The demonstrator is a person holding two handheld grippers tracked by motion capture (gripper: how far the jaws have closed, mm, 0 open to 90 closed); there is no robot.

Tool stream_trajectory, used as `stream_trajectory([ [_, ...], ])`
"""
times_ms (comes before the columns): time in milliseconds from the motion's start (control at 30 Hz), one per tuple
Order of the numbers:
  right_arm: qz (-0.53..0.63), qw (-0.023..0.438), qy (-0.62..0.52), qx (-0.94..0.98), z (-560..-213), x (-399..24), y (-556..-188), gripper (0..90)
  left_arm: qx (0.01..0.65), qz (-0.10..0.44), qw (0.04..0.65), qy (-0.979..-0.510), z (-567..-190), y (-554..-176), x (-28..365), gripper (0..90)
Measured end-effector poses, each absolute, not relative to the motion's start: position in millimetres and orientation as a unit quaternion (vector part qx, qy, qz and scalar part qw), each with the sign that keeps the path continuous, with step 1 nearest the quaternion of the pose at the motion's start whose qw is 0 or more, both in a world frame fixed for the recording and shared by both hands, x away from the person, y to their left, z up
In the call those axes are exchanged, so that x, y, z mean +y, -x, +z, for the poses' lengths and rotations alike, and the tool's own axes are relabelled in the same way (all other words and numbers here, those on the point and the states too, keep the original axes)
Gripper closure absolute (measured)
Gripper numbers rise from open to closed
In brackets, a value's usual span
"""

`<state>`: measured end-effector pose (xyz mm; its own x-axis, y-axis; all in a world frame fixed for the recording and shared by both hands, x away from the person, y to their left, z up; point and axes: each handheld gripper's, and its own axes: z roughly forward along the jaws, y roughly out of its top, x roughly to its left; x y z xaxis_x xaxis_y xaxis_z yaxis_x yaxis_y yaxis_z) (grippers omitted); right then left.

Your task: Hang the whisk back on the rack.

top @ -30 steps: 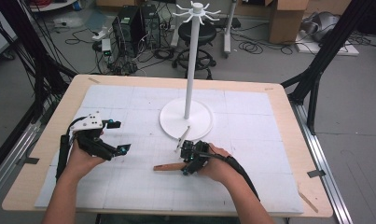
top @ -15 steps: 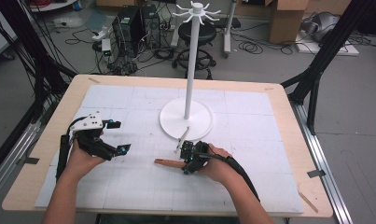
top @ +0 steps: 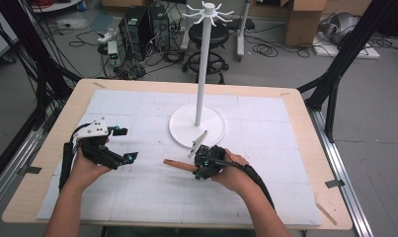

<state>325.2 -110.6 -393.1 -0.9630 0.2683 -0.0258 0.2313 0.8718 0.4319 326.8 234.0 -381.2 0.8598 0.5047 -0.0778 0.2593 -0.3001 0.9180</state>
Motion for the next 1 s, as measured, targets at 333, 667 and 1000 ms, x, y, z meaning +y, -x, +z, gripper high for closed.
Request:
stream_trajectory([
  [333,0.300,0.069,-0.154,0.939,-353.0,-136.3,-326.6,71.2,0.238,0.114,0.540,-0.799,-380.9,-326.5,234.1,1.6],
  [667,0.355,0.088,-0.160,0.917,-329.1,-150.6,-327.6,71.5,0.239,0.114,0.542,-0.798,-380.6,-326.4,234.8,1.7],
  [1000,0.412,0.085,-0.168,0.892,-314.0,-166.1,-326.6,71.6,0.238,0.115,0.542,-0.798,-380.5,-326.4,235.0,1.6],
])
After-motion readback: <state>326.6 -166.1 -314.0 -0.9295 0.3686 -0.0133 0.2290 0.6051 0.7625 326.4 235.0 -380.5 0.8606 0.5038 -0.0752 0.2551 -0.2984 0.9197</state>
